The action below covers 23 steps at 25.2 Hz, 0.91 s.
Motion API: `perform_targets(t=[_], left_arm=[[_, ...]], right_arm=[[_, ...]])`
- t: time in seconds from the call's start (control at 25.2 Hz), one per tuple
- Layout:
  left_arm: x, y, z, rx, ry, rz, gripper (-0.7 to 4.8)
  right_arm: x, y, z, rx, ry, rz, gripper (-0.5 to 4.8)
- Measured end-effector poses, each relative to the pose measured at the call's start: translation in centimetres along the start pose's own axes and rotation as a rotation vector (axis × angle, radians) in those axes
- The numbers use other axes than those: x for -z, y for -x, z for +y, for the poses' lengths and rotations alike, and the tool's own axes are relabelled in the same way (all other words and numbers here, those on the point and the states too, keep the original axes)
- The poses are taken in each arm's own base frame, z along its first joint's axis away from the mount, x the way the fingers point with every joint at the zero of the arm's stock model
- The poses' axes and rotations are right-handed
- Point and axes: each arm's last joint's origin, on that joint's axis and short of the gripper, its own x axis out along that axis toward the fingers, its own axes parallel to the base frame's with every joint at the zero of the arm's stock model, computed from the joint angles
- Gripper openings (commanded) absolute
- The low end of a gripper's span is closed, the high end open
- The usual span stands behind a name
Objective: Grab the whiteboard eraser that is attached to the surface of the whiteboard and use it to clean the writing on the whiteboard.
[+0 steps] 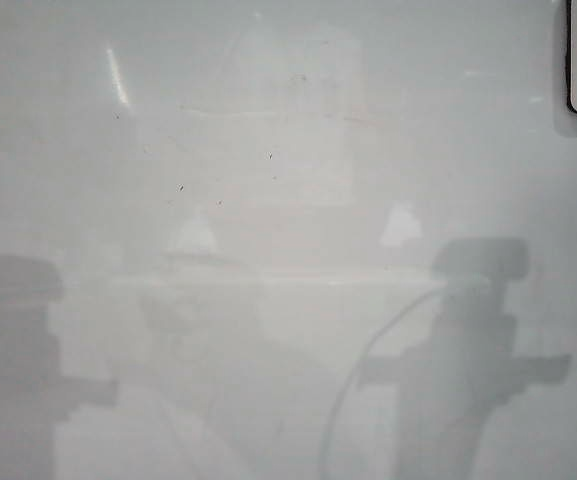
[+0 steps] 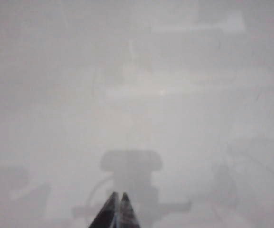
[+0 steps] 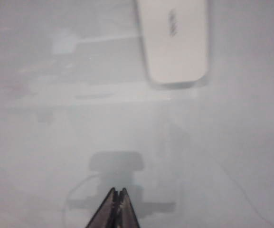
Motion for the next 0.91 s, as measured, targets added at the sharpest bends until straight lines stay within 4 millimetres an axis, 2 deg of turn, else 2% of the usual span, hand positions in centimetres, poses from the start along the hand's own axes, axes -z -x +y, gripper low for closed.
perform_targets(t=[0.24, 0.52, 0.68, 0.91], left_arm=[[1.5, -0.3, 0.0, 0.003, 0.006, 0.050, -0.05], [2.6, -0.5, -0.1, 0.004, 0.010, 0.087, -0.05], [4.0, -0.7, -0.1, 0.007, 0.016, 0.135, -0.05], [4.1, -0.7, -0.1, 0.008, 0.017, 0.149, -0.05]], right_arm=[[3.7, -1.7, -0.4, -0.037, -0.005, 0.045, 0.18], [5.8, -2.4, -0.7, -0.035, -0.007, 0.075, 0.18], [8.0, -2.8, -1.0, -0.027, -0.011, 0.144, 0.18], [8.3, -2.8, -1.0, -0.025, -0.013, 0.162, 0.18]])
